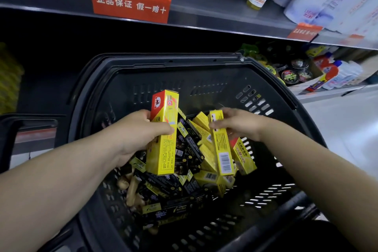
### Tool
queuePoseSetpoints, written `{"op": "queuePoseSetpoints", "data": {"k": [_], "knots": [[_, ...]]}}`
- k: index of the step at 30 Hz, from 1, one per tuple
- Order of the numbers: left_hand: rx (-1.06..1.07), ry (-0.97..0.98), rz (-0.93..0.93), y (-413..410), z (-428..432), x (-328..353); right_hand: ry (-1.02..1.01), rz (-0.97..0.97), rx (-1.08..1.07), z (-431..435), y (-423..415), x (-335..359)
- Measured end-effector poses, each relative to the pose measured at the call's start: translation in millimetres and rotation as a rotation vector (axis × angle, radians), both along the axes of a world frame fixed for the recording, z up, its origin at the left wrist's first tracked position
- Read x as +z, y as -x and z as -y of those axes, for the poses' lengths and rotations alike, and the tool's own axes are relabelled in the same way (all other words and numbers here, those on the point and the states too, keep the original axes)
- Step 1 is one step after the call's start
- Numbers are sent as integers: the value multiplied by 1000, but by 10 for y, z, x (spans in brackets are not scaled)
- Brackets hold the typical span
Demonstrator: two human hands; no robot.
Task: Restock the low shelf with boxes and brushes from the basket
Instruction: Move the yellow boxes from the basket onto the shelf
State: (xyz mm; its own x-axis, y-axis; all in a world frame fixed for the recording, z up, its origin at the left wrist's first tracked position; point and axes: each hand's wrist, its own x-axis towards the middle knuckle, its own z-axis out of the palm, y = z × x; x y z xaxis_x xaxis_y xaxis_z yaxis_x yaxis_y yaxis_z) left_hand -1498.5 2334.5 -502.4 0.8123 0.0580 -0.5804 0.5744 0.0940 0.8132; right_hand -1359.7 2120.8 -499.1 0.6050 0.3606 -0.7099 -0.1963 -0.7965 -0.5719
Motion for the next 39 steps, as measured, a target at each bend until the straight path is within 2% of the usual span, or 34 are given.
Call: {"op": "queuePoseSetpoints", "data": {"k": [2,4,7,11,14,18,23,29,32,35,39], "knots": [[1,74,-5,-11,29,24,-276,-134,-59,-93,97,164],[7,137,-1,-14,51,47,-388,-135,-72,-205,182,257],[75,176,-2,-21,50,55,-501,-22,-161,-336,256,404],[292,232,-49,-68,19,35,-716,206,-352,-362,267,476],[414,343,-51,-113,-2,37,-809,204,-367,-375,318,441],[460,488,50,-133,-42,49,-798,114,-200,-433,452,280],[455,524,118,-113,-49,83,-703,170,6,-424,473,208],[470,596,141,-107,-47,118,-694,196,196,-464,528,277],[457,568,145,-103,-41,133,-721,65,209,-460,544,286],[444,527,133,-93,-51,139,-699,-50,114,-471,541,263],[270,477,118,-57,-9,152,-581,50,-69,-507,521,199]]}}
